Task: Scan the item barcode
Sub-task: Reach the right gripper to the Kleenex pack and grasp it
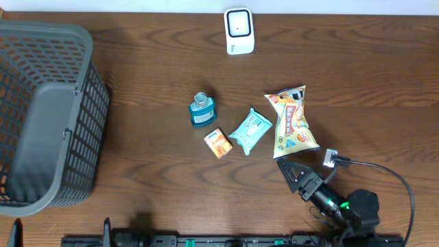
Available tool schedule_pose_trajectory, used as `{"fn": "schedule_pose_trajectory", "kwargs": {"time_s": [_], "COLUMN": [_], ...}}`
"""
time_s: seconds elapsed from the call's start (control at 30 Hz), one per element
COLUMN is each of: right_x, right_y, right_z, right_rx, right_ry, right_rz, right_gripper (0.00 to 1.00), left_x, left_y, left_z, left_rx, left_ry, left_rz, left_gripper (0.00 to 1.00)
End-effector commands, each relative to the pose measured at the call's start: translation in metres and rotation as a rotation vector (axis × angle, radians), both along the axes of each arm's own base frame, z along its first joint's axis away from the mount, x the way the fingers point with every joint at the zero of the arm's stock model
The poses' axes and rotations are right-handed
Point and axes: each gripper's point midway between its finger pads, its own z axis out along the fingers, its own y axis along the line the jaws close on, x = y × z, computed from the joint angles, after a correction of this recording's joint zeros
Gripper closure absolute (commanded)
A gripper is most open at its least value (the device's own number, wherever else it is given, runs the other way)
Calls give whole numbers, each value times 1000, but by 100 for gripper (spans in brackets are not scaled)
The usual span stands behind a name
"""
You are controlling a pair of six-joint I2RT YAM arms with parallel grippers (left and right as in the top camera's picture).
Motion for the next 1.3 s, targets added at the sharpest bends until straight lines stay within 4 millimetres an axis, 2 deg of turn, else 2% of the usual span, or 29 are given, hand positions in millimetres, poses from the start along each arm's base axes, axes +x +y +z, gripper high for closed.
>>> {"fn": "schedule_pose_trajectory", "kwargs": {"time_s": [0.0,0.03,0.13,0.23,0.3,0.4,0.47,0.57,0.6,0.63,0.67,0.7,0.8,0.9,1.07,1.27], "right_x": [11,11,14,23,31,37,37,53,54,57,61,64,71,80,92,84], "right_y": [-33,-41,-47,-44,-39,-14,8,37,44,63,72,79,88,105,130,136], "right_z": [44,58,91,103,91,42,11,-22,-28,-37,-43,-52,-76,-90,-95,-120], "right_rx": [-258,-327,-389,-415,-401,-353,-396,-442,-439,-413,-409,-408,-387,-356,-360,-414], "right_ry": [-72,-60,-21,66,186,484,608,658,674,687,683,697,790,799,703,752], "right_rz": [-159,-189,-200,-176,-166,-112,-36,37,64,132,157,158,97,87,97,-6], "right_gripper": [1,1,1,1,1,1,1,1,9,21,27,29,28,29,29,33], "left_x": [-9,-10,-10,-10,-10,-10,-8,-4,-2,0,1,3,3,3,5,5], "left_y": [-2,-2,-2,-2,-2,-2,-2,-2,-1,-1,0,0,1,1,1,1], "left_z": [7,8,8,8,8,8,6,-1,-3,-6,-8,-9,-10,-10,-13,-13], "left_rx": [-5,-4,-5,-5,-5,-5,-5,-4,-4,-4,-5,-5,-5,-5,-6,-5], "left_ry": [-35,-39,-42,-40,-41,-40,-28,5,14,26,36,43,45,49,60,60], "left_rz": [-12,-13,-12,-13,-12,-13,-13,-5,3,17,31,46,51,50,50,49], "left_gripper": [1,1,1,1,1,1,1,1,1,1,1,1,1,1,1,1]}}
